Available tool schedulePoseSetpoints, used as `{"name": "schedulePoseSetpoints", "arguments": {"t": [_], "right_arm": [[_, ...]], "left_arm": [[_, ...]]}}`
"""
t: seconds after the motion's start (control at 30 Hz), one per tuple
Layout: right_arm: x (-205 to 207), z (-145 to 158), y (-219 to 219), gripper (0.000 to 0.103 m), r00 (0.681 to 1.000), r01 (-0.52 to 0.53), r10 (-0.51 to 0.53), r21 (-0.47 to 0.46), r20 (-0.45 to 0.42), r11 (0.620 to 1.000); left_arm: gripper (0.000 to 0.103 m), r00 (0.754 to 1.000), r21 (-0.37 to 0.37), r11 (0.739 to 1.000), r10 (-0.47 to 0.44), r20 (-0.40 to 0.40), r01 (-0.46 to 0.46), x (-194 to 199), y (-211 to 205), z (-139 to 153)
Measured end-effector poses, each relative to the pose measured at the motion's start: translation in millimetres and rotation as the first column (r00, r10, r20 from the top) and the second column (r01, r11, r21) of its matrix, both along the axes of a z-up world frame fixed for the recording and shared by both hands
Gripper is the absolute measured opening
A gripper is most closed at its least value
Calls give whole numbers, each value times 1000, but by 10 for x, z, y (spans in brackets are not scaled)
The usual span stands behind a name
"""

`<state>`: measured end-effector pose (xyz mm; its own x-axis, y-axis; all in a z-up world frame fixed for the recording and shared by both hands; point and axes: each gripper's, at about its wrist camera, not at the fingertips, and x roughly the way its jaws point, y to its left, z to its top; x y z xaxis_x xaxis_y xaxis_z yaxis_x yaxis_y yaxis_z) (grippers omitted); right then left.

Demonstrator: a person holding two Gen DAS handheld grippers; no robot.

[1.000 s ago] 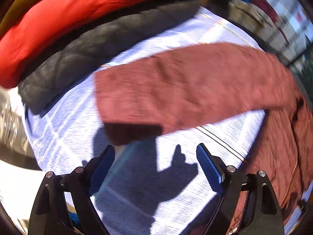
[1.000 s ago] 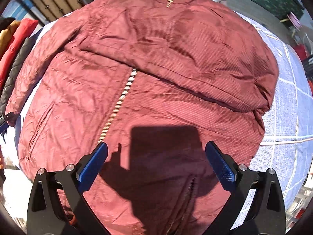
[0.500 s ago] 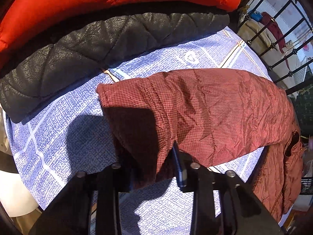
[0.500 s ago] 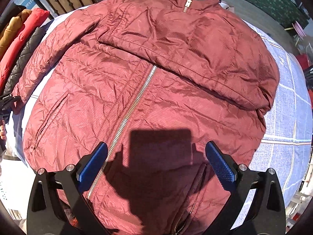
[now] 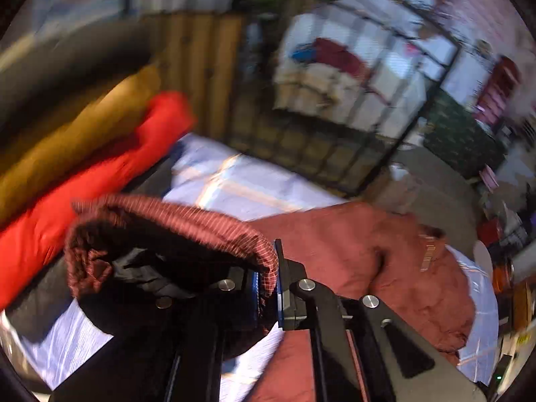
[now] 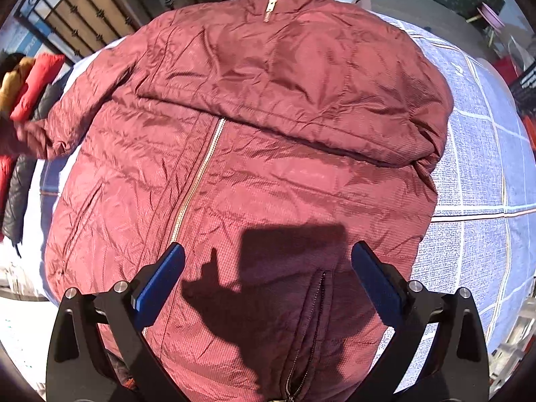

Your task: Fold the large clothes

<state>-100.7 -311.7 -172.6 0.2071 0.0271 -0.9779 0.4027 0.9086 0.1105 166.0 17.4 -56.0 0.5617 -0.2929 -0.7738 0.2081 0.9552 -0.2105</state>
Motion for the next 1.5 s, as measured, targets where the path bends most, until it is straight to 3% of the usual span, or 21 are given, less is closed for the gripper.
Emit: {"name": "schedulePoseSetpoints", "arguments": {"t": [0.1, 0.17, 0.27, 0.37, 0.43, 0.5, 0.57, 0.63, 0.67, 0.7, 0.73, 0.77, 0.8, 0.87, 0.97, 1.07, 1.17, 1.23, 1.33, 1.5], "right_arm": [[-39, 29, -102, 98, 999, 31, -31, 7, 19, 1000], [-80, 34, -195, 98, 998, 62, -63, 14, 28, 998], [-196, 47, -365, 98, 992, 120, -121, 23, 36, 992], [-357, 41, -547, 98, 983, 180, -181, 21, 35, 983], [-493, 27, -677, 98, 973, 228, -229, 23, 25, 973], [-638, 14, -804, 98, 961, 274, -275, 22, 12, 961], [-743, 14, -885, 98, 953, 302, -302, 16, 9, 953], [-844, 5, -962, 98, 944, 330, -330, 15, 4, 944], [-887, -7, -990, 98, 940, 342, -342, 16, -1, 940], [-932, -31, -1025, 98, 935, 355, -355, 19, -7, 935], [-956, -55, -1048, 98, 932, 361, -361, 23, -12, 932], [-981, -87, -1071, 98, 929, 369, -369, 27, -19, 929], [-995, -102, -1082, 98, 928, 373, -373, 30, -24, 927], [-982, -149, -1108, 98, 924, 382, -380, 35, -35, 924], [-907, -168, -1145, 98, 924, 382, -381, 28, -40, 924], [-817, -122, -1188, 98, 928, 371, -370, 11, -28, 929], [-704, -75, -1258, 98, 933, 360, -360, -13, -14, 933], [-586, -17, -1267, 98, 938, 345, -345, -27, 3, 938], [-309, 117, -1197, 98, 956, 291, -289, -42, 55, 956], [306, 419, -787, 98, 982, 108, -87, -122, 166, 987]], "left_arm": [[7, 981, -17, 985, -172, 86, 174, -83, -883, 411], [7, 949, -34, 955, -290, 120, 296, -203, -1504, 568], [7, 881, -52, 883, -458, 118, 466, -538, -2392, 599], [7, 784, -38, 784, -615, 81, 619, -1040, -3177, 393], [7, 719, 1, 719, -695, 15, 695, -1380, -3629, 98], [7, 684, 26, 684, -726, -68, 729, -1578, -3918, -196], [8, 667, 67, 665, -733, -129, 744, -1701, -4109, -454], [14, 670, 90, 665, -727, -151, 742, -1709, -4184, -602], [26, 663, 77, 662, -727, -179, 746, -1675, -4223, -664], [51, 656, 53, 660, -727, -203, 749, -1690, -4198, -689], [62, 649, 15, 664, -727, -225, 748, -1678, -4196, -704], [81, 655, -13, 675, -720, -231, 738, -1668, -4153, -697], [89, 667, -21, 688, -710, -226, 726, -1667, -4145, -677], [89, 653, -50, 676, -726, -215, 735, -1781, -4132, -578], [90, 637, -34, 650, -752, -167, 759, -1999, -4041, -430], [94, 643, -21, 648, -758, -113, 761, -2071, -3836, -320], [94, 700, 16, 704, -703, -126, 710, -1911, -3538, -432], [94, 761, 69, 763, -624, -175, 642, -1674, -3259, -657], [92, 836, 152, 830, -500, -224, 537, -1333, -2846, -912], [92, 909, 226, 889, -350, -224, 398, -812, -2282, -1047]]}}
